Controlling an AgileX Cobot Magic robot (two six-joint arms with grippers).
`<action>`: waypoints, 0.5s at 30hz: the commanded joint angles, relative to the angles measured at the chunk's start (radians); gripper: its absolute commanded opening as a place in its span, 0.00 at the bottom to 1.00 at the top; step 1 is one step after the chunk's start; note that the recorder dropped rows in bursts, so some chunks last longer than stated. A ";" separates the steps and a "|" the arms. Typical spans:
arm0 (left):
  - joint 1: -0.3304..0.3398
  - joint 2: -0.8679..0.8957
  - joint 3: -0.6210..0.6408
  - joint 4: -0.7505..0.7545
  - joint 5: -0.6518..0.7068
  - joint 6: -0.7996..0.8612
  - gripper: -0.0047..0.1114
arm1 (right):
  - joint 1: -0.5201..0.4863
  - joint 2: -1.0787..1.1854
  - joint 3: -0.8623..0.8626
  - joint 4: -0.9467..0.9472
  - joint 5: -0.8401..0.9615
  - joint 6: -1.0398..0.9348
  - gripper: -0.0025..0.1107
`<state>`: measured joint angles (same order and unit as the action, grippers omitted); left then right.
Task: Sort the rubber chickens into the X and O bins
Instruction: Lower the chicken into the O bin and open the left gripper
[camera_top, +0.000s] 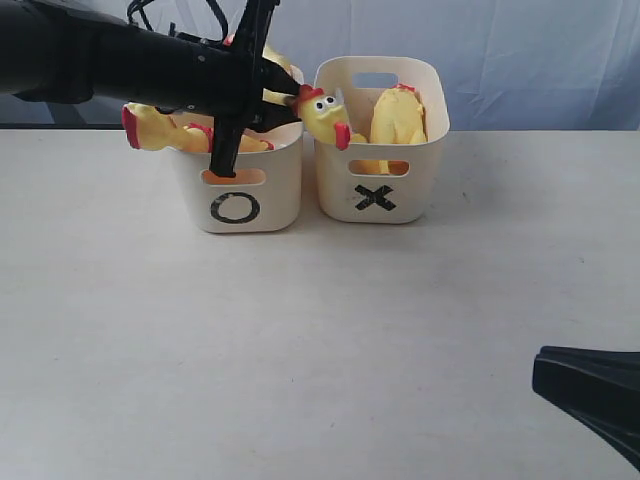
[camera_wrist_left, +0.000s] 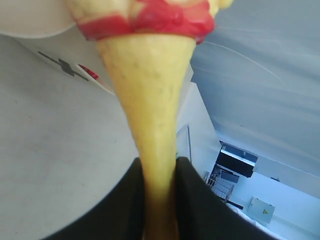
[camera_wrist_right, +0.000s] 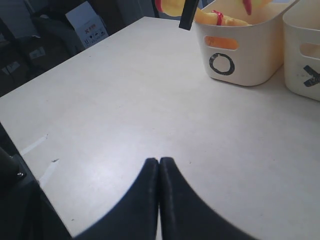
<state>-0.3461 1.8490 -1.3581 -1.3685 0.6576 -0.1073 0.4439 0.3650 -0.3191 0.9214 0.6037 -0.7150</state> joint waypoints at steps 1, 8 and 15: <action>0.005 -0.005 -0.006 -0.001 -0.010 0.013 0.23 | -0.005 -0.006 0.005 0.004 -0.010 -0.003 0.01; 0.005 -0.005 -0.006 -0.001 -0.026 0.013 0.39 | -0.005 -0.006 0.005 0.004 -0.010 -0.003 0.01; 0.005 -0.005 -0.006 -0.001 -0.073 0.018 0.40 | -0.005 -0.006 0.005 0.004 -0.012 -0.003 0.01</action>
<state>-0.3461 1.8490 -1.3581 -1.3661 0.6143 -0.1059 0.4439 0.3650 -0.3191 0.9214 0.6037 -0.7150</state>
